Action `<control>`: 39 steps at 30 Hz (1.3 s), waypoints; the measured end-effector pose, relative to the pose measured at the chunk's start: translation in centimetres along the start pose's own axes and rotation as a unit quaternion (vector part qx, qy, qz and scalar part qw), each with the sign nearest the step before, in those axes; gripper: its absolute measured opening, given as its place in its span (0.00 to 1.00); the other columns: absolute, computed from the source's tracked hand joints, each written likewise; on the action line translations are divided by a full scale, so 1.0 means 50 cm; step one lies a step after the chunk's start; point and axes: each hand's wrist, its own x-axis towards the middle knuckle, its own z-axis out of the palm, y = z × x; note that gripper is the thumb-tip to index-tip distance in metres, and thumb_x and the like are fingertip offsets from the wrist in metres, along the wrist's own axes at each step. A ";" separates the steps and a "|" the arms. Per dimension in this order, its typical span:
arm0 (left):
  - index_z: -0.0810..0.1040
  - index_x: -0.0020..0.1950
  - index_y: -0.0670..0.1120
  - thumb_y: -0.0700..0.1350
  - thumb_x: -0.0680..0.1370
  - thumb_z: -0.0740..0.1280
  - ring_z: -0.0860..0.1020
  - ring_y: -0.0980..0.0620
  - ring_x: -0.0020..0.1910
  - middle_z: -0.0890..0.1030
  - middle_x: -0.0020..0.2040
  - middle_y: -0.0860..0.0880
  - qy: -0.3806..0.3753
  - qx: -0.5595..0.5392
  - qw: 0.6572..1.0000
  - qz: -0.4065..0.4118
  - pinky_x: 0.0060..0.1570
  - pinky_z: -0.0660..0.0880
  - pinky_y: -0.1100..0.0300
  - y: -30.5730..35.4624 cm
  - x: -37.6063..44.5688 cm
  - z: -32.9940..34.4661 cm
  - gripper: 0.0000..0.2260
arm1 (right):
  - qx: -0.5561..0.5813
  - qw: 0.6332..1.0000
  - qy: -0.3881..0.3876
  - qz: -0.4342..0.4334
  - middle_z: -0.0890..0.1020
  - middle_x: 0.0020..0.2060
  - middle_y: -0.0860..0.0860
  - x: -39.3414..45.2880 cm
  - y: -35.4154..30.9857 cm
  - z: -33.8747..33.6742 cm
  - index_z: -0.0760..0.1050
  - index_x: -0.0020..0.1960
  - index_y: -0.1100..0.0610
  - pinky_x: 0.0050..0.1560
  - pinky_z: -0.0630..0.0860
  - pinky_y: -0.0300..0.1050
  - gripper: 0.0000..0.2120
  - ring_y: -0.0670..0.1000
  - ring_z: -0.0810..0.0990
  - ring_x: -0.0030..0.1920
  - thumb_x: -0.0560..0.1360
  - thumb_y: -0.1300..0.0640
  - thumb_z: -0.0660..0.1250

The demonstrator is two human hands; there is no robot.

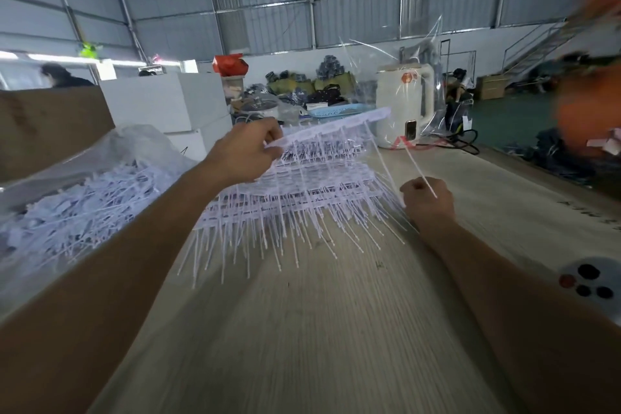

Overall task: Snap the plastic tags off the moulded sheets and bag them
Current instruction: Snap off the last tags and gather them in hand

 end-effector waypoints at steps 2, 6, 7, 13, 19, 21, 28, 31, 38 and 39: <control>0.76 0.52 0.52 0.46 0.79 0.70 0.77 0.59 0.43 0.77 0.45 0.59 0.039 -0.045 0.998 0.024 0.47 0.76 0.57 0.017 0.002 -0.008 0.04 | -0.002 1.000 0.002 0.001 0.84 0.46 0.60 0.002 -0.001 0.001 0.84 0.51 0.59 0.52 0.81 0.55 0.13 0.63 0.82 0.48 0.78 0.58 0.60; 0.76 0.54 0.49 0.42 0.80 0.70 0.76 0.71 0.37 0.77 0.43 0.60 0.097 -0.122 0.986 0.049 0.34 0.69 0.76 0.068 0.003 -0.043 0.05 | 0.024 1.000 0.002 0.003 0.85 0.41 0.55 0.004 0.001 0.006 0.84 0.47 0.56 0.50 0.81 0.54 0.11 0.60 0.83 0.45 0.76 0.58 0.63; 0.77 0.55 0.49 0.42 0.80 0.69 0.76 0.71 0.38 0.77 0.43 0.60 0.105 -0.136 0.983 0.056 0.34 0.70 0.76 0.083 0.000 -0.054 0.05 | 0.032 0.999 0.003 0.007 0.85 0.41 0.54 0.005 0.002 0.007 0.84 0.45 0.55 0.49 0.81 0.53 0.10 0.59 0.83 0.44 0.75 0.58 0.63; 0.80 0.60 0.55 0.42 0.80 0.69 0.82 0.55 0.40 0.82 0.46 0.54 -0.007 -0.163 0.980 0.111 0.35 0.78 0.60 0.146 -0.031 -0.123 0.11 | 0.147 0.988 0.003 0.038 0.83 0.32 0.47 0.018 0.009 0.009 0.85 0.43 0.55 0.44 0.79 0.47 0.07 0.52 0.82 0.37 0.74 0.58 0.67; 0.81 0.57 0.54 0.40 0.79 0.70 0.80 0.58 0.44 0.81 0.48 0.53 -0.251 -0.035 0.964 0.078 0.45 0.77 0.58 0.090 -0.056 -0.086 0.11 | 0.316 0.945 -0.081 0.027 0.83 0.30 0.51 -0.002 -0.011 -0.021 0.83 0.43 0.58 0.27 0.70 0.35 0.10 0.48 0.78 0.29 0.80 0.57 0.66; 0.80 0.57 0.54 0.41 0.79 0.71 0.81 0.53 0.47 0.81 0.52 0.50 -0.290 0.017 0.956 0.048 0.52 0.78 0.52 0.064 -0.056 -0.063 0.10 | 0.336 0.926 -0.173 0.029 0.85 0.34 0.53 -0.018 -0.022 -0.035 0.83 0.45 0.57 0.27 0.67 0.35 0.14 0.47 0.78 0.30 0.82 0.49 0.65; 0.78 0.51 0.59 0.44 0.78 0.72 0.80 0.56 0.44 0.79 0.51 0.52 -0.250 -0.010 0.968 0.010 0.39 0.73 0.64 0.008 -0.050 -0.061 0.10 | 0.121 0.905 -0.396 -0.094 0.87 0.48 0.52 -0.027 -0.057 -0.068 0.85 0.52 0.54 0.45 0.71 0.44 0.11 0.47 0.80 0.43 0.79 0.48 0.68; 0.79 0.51 0.60 0.48 0.76 0.74 0.79 0.57 0.46 0.80 0.52 0.51 -0.272 -0.028 0.962 0.002 0.46 0.74 0.61 0.000 -0.052 -0.062 0.09 | 0.109 0.885 -0.431 -0.138 0.85 0.46 0.53 -0.026 -0.077 -0.088 0.84 0.48 0.54 0.42 0.71 0.39 0.07 0.48 0.78 0.43 0.78 0.52 0.69; 0.80 0.60 0.51 0.57 0.82 0.62 0.79 0.55 0.57 0.83 0.58 0.51 -0.249 -0.158 0.955 0.037 0.60 0.73 0.55 0.053 -0.060 -0.010 0.14 | 0.150 0.853 -0.470 -0.167 0.85 0.45 0.54 -0.041 -0.148 -0.085 0.84 0.51 0.55 0.41 0.77 0.37 0.10 0.47 0.81 0.44 0.72 0.54 0.72; 0.80 0.56 0.48 0.52 0.84 0.61 0.81 0.53 0.52 0.85 0.52 0.48 -0.243 -0.175 0.953 0.045 0.55 0.75 0.56 0.057 -0.062 -0.007 0.12 | 0.150 0.852 -0.469 -0.177 0.85 0.45 0.55 -0.043 -0.159 -0.084 0.84 0.52 0.56 0.42 0.78 0.38 0.11 0.47 0.81 0.44 0.71 0.53 0.73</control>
